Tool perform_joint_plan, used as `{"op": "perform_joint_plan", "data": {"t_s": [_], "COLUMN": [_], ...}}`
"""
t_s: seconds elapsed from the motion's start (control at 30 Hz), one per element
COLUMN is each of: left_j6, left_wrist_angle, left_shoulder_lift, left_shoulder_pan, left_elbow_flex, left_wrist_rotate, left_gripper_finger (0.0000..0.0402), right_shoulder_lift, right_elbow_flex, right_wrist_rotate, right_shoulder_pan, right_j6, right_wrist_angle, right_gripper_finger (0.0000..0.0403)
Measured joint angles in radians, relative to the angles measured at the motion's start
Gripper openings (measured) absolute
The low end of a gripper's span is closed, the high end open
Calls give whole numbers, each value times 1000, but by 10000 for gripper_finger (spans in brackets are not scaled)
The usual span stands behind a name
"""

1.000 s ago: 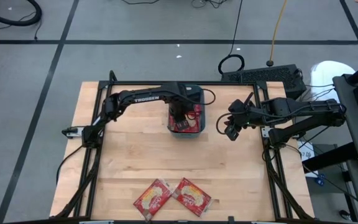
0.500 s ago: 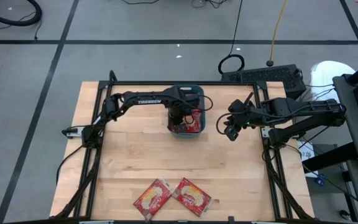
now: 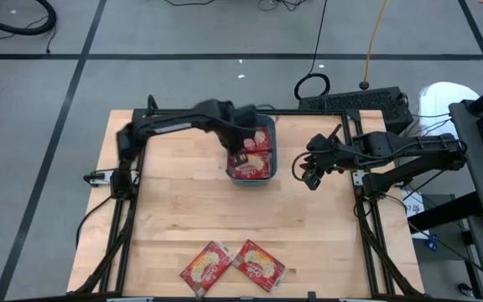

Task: Sort popcorn bags into baskets
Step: Put the red popcorn bag into the blue bin

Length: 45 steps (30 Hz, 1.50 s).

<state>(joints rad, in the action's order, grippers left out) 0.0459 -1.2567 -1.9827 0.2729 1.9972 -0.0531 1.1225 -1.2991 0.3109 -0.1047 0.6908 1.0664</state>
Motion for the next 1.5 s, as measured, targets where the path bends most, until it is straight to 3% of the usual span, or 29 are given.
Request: {"op": "perform_joint_plan", "data": {"t_s": [0.3,0.5,0.73,0.9,1.2,1.33,1.5], "left_j6": [69,199,504,691,1171,1351,1447], "left_wrist_angle": [28,16,117,284,677,742,753], "left_shoulder_lift": [249,388,528,538,507,490,435], "left_shoulder_pan": [-11,-122,-383,-616,-931,-1042,-1121], "left_elbow_flex": [-36,-296,-561,-664,-874,-950,-1001], "left_wrist_rotate": [0,-42,-66,-122,-46,-16,-24], "left_gripper_finger": [11,19,72,125,244,263,267], "right_shoulder_lift": [0,-2,-3,-6,-9,-12,-16], "right_elbow_flex": [0,0,22,62,226,293,324], "right_wrist_rotate": [-2,-40,-52,-137,-363,-443,-524], "right_shoulder_pan": [-2,-2,-2,-2,-20,-49,-105], "right_j6": [26,-46,-97,-103,-15,9,80], "right_wrist_angle": [-12,-26,-39,-46,-153,-278,-409], "right_gripper_finger": [118,118,118,118,118,118,118]}}
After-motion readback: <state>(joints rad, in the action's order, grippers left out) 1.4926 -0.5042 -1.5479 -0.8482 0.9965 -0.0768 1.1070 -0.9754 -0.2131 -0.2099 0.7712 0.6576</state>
